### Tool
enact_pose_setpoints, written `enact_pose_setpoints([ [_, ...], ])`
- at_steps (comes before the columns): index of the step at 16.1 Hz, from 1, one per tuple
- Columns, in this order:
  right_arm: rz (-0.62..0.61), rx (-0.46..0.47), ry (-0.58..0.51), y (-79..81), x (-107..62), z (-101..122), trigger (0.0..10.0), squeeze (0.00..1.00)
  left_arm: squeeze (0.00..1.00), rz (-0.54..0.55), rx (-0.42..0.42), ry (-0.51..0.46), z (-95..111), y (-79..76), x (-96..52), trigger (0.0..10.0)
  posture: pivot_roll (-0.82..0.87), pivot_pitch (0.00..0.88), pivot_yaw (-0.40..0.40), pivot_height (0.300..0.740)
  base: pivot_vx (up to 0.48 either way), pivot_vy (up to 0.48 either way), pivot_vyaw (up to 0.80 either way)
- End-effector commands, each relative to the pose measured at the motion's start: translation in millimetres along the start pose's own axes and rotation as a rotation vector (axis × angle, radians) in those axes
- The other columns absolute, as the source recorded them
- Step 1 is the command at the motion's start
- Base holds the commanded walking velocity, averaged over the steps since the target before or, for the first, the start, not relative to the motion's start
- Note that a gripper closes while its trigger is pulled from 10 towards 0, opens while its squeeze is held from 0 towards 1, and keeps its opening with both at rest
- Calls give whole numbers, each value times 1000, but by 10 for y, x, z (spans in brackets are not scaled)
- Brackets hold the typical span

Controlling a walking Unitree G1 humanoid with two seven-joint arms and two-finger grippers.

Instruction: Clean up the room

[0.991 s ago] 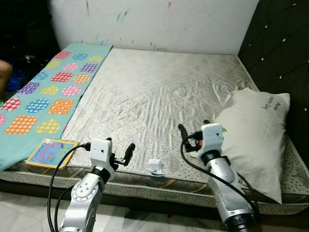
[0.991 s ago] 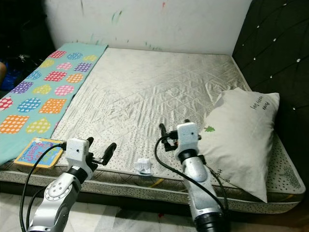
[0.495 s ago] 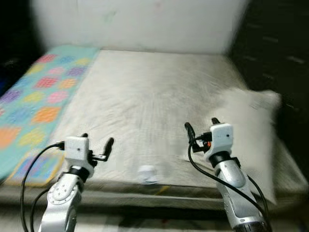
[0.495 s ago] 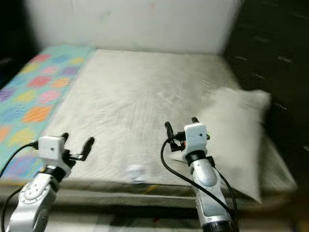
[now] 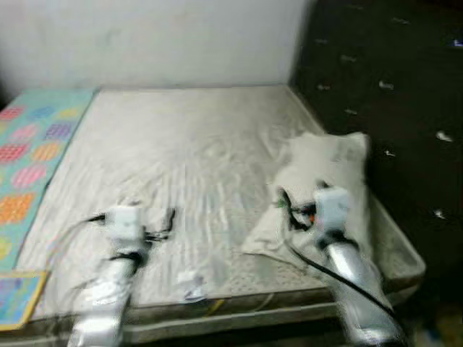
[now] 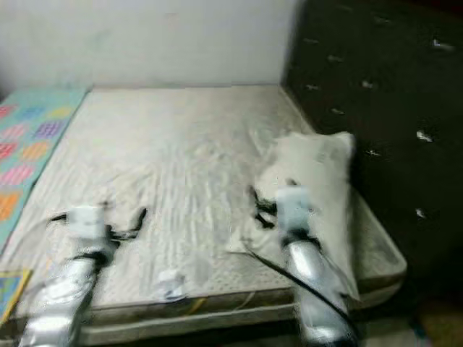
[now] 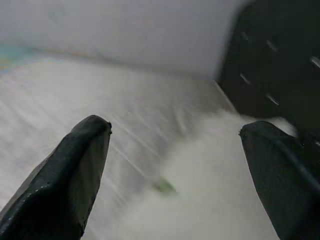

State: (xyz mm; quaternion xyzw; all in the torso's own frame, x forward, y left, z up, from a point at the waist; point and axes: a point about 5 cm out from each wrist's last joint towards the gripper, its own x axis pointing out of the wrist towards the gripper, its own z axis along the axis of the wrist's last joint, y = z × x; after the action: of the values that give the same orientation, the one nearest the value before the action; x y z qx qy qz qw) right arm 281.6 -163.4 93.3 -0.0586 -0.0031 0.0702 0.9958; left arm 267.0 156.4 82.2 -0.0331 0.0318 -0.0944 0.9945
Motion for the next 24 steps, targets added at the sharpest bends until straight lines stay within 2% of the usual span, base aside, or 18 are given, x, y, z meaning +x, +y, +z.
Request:
enact_pose_setpoints([
  [1,15,19,-22,58,55,72,10000,0,0,59,-5,36,-49,141,-57,10000,-111,0,-45,740,0,0,0],
  [5,24,23,-15,78,67,66,10000,0,0,34,-8,41,-57,114,-46,10000,-107,0,-48,740,0,90,0],
  [14,80,43,-25,168,84,91,10000,0,0,30,-3,57,-88,91,-41,10000,-106,0,-50,740,0,480,0],
  [16,87,74,-19,164,79,81,10000,0,0,39,-14,34,-68,103,-32,10000,-110,0,-46,740,0,390,0],
  [17,102,80,-33,171,75,94,10000,0,0,44,-15,-3,-31,113,-27,10000,-110,0,-46,740,0,0,0],
  [20,101,78,-29,174,85,99,10000,0,0,47,-24,-20,4,115,0,10000,-114,0,-45,740,0,0,0],
  [21,113,45,-32,184,83,108,10000,0,0,46,-21,-18,0,97,-3,10000,-114,0,-45,740,0,0,0],
  [24,117,41,-30,196,83,102,10000,0,0,34,-44,-30,3,92,-8,10000,-114,0,-46,740,0,0,677],
])
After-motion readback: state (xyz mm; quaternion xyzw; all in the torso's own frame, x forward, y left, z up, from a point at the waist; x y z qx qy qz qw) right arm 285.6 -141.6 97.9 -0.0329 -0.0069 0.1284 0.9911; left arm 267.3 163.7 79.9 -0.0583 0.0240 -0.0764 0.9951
